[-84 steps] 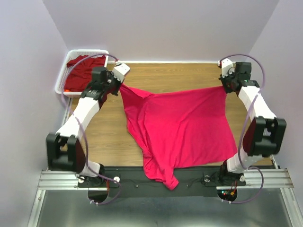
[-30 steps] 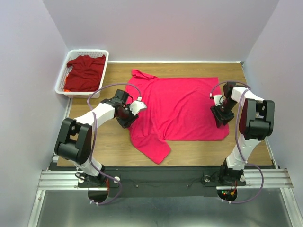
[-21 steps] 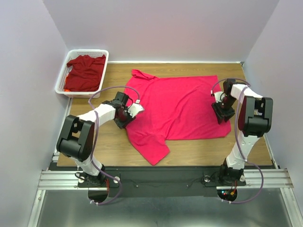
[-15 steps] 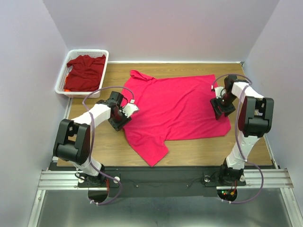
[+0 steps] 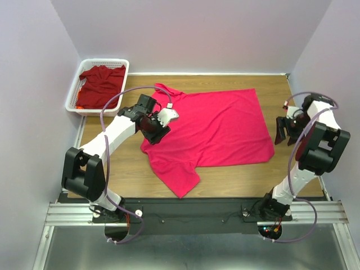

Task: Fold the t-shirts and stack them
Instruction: Flatten the tshirt out

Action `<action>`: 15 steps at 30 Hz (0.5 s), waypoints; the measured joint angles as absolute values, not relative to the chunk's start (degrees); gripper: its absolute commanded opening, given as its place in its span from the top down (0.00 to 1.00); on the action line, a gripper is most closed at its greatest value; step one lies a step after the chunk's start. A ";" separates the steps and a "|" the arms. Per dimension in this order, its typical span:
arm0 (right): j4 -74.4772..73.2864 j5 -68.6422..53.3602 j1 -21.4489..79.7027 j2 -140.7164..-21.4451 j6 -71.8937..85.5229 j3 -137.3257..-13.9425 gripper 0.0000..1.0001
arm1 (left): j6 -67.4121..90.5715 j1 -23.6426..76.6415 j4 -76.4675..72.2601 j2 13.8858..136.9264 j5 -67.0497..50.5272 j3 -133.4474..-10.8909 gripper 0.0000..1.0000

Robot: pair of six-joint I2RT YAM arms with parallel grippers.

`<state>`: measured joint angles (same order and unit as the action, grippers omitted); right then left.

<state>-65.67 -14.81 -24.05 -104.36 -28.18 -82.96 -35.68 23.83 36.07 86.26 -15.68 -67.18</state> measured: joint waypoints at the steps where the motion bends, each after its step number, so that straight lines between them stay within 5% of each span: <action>1: -65.98 -15.33 -25.02 -104.75 -28.12 -82.63 0.30 | -35.44 24.14 35.97 86.30 -16.05 -67.11 0.36; 9: -68.45 -21.21 -25.78 -112.16 -25.65 -79.79 0.35 | -34.37 24.32 35.00 86.32 -16.49 -64.75 0.36; 12: -68.71 -22.94 -25.50 -114.41 -24.45 -78.91 0.43 | -34.02 24.32 34.85 86.32 -16.49 -63.94 0.36; 15: -69.54 -23.46 -25.52 -115.74 -23.35 -78.89 0.62 | -33.80 24.32 34.24 86.30 -16.47 -63.33 0.36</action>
